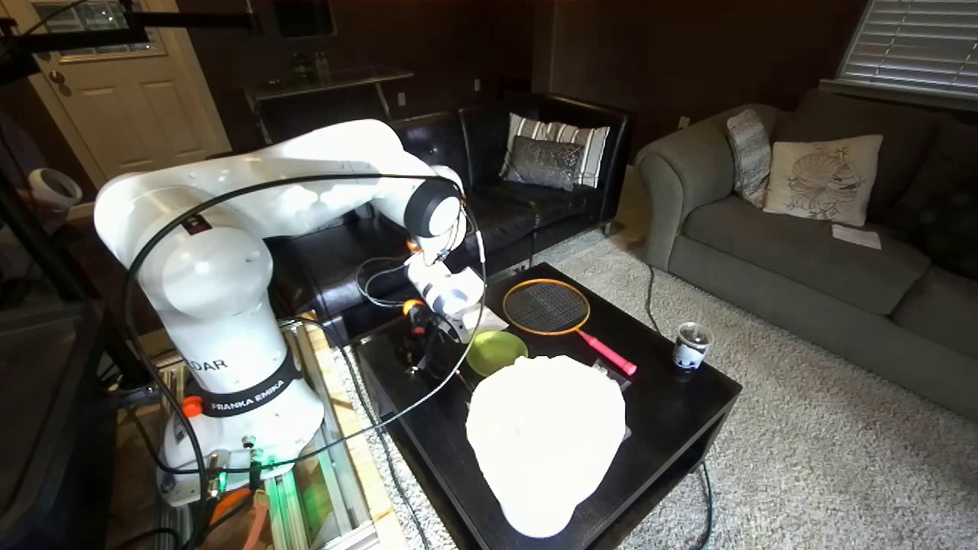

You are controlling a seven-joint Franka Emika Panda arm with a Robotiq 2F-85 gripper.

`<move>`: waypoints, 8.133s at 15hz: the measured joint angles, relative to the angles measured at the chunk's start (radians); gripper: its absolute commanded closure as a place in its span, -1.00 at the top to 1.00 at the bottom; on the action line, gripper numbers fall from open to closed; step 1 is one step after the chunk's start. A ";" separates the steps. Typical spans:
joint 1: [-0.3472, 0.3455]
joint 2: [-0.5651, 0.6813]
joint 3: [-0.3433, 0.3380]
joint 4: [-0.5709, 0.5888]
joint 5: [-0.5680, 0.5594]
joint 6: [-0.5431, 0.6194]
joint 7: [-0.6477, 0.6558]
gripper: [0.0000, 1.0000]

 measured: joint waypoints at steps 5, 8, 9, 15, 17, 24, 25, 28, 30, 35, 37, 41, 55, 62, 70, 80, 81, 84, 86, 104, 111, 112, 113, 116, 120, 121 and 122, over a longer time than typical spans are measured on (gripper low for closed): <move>0.001 0.000 0.000 0.007 0.000 -0.023 0.000 0.97; 0.001 0.000 0.001 0.009 0.000 -0.032 0.000 1.00; 0.001 0.000 0.001 0.010 0.000 -0.032 0.000 1.00; 0.006 0.000 0.002 0.011 0.009 -0.027 0.000 1.00; 0.010 0.000 0.002 0.011 0.012 -0.015 0.000 1.00; 0.028 0.000 -0.003 0.007 0.012 0.066 -0.001 1.00; 0.029 0.000 -0.005 0.007 0.012 0.070 -0.002 1.00; 0.033 0.000 -0.009 0.007 0.012 0.071 -0.012 1.00; 0.033 0.000 -0.010 0.007 0.011 0.071 -0.031 1.00; 0.036 0.000 -0.011 0.009 0.007 0.071 -0.083 1.00; 0.040 0.000 -0.012 0.009 0.003 0.071 -0.103 1.00; 0.056 0.000 -0.023 0.011 -0.006 0.071 -0.127 0.99; 0.083 -0.004 -0.033 0.018 -0.041 0.085 -0.173 0.11; 0.053 -0.045 -0.002 -0.095 -0.049 0.259 -0.270 0.11; 0.111 -0.100 -0.018 -0.271 -0.115 0.576 -0.279 0.11; 0.362 -0.087 -0.228 -0.331 -0.101 0.996 -0.228 1.00; 0.362 -0.084 -0.230 -0.335 -0.100 1.010 -0.228 1.00; 0.359 -0.083 -0.232 -0.345 -0.100 1.032 -0.230 1.00; 0.358 -0.087 -0.232 -0.351 -0.100 1.037 -0.232 1.00; 0.138 -0.454 -0.092 -0.564 -0.150 0.755 -0.276 1.00; 0.232 -0.635 -0.173 -0.716 -0.147 0.709 -0.140 1.00; 0.247 -0.658 -0.185 -0.742 -0.146 0.708 -0.122 1.00; 0.260 -0.682 -0.194 -0.768 -0.145 0.708 -0.106 1.00; 0.273 -0.746 -0.196 -0.840 -0.142 0.708 -0.087 1.00; 0.273 -0.792 -0.192 -0.886 -0.142 0.708 -0.084 1.00; 0.273 -0.793 -0.192 -0.887 -0.142 0.708 -0.084 1.00; 0.273 -0.793 -0.192 -0.887 -0.142 0.708 -0.084 1.00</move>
